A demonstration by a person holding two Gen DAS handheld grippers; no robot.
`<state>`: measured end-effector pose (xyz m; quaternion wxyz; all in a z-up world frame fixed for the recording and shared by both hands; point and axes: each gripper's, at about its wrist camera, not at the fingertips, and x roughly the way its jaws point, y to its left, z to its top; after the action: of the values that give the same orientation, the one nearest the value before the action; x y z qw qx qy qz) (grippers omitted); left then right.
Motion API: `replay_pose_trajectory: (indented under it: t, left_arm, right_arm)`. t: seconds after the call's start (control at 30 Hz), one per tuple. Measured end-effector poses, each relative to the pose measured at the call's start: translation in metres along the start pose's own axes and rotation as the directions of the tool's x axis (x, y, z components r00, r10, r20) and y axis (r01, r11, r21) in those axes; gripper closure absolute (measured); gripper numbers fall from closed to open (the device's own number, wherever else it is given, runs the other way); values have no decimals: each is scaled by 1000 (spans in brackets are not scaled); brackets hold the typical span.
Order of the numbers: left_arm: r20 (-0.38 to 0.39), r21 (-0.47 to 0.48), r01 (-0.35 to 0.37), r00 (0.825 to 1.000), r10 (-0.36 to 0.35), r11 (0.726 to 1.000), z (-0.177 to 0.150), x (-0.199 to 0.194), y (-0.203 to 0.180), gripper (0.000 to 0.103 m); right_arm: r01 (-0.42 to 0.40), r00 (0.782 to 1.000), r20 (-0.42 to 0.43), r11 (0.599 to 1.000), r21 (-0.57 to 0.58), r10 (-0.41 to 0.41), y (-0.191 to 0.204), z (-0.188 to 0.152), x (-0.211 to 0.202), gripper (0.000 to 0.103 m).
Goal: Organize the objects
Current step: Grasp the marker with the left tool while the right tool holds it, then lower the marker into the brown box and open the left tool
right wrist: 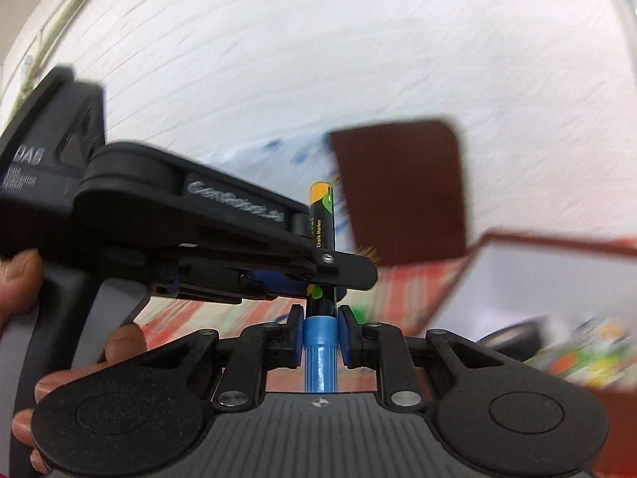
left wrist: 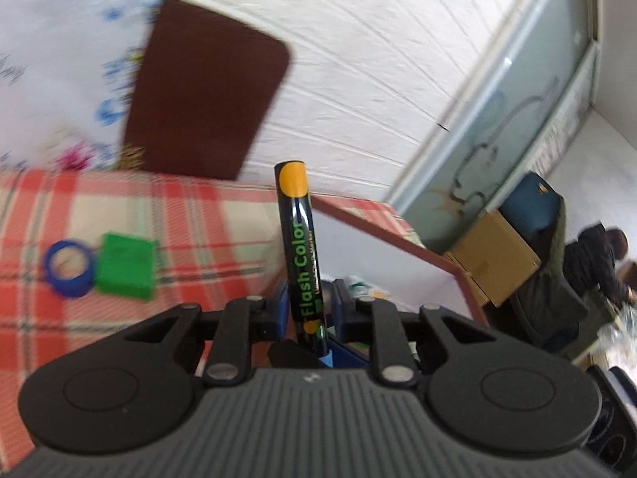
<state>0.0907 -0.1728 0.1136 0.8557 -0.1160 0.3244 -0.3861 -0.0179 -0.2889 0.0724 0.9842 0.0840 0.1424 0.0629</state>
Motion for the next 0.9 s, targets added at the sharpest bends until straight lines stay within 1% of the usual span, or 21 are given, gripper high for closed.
replay_pose_trajectory:
  t: [0.07,0.17,0.33,0.57,0.9]
  left_arm:
    - [-13,51,18,1000,-18,999,5,19,-22,80]
    - [-41,102,34,999,-30,994,10,47,-46,80]
    - [-71,152,26,997,-15,988,12,78,-64,80]
    - [-92,157,4,996,11,988,15,96,-66,80]
    - [-103,191,-13,994,33,982,11,104,-73,80]
  right_arm:
    - [52,998,25,999,5,-52,-20,5,-7,85]
    - [98,994,31,992,75,-101,-54,10,-9,85]
    - [139,989,22,976,165,-145,-93,10,3,85]
    - [146,988,14,968,207,-152,-113,7,21,85]
    - [159,986,4,960,229,-164,-118,7,22,85]
